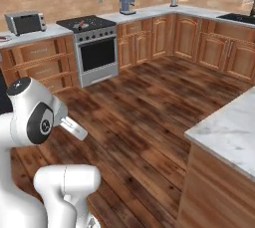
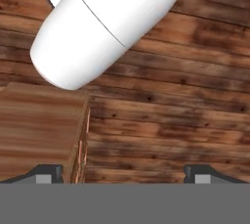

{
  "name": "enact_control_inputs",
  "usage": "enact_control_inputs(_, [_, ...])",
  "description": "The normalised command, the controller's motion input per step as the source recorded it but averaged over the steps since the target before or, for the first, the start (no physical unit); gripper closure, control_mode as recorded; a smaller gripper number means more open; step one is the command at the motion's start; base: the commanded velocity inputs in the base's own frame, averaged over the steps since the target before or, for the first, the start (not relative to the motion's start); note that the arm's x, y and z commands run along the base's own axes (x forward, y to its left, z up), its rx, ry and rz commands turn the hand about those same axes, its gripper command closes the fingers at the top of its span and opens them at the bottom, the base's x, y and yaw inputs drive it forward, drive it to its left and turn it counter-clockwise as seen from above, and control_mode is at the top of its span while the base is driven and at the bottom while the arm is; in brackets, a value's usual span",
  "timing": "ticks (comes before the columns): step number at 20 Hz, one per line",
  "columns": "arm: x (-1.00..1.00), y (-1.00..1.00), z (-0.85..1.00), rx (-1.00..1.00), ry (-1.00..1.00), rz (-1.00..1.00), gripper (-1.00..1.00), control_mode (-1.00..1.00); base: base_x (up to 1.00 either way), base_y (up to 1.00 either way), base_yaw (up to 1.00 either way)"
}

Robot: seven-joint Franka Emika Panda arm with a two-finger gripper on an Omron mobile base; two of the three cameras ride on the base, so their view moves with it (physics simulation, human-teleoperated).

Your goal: Place the cold items (peach and lemon wedge) from the fridge in one tupperware on the dining counter. Place the warm items (kebab skewer and hot dog) in the stove area in another tupperware.

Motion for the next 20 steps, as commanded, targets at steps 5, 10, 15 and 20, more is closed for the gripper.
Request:
enact_control_inputs(5, [0.0, 0.0, 0.0, 0.0, 0.0, 0.0, -1.0, 1.0, 1.0, 1.0, -0.03])
enact_control_inputs(10, [0.0, 0.0, 0.0, 0.0, 0.0, 0.0, -1.0, 1.0, 1.0, 1.0, 0.0])
enact_control_inputs(15, [0.0, 0.0, 0.0, 0.0, 0.0, 0.0, -1.0, 1.0, 1.0, 0.85, 0.02])
enact_control_inputs(20, [0.0, 0.0, 0.0, 0.0, 0.0, 0.0, -1.0, 1.0, 1.0, 0.55, 0.06])
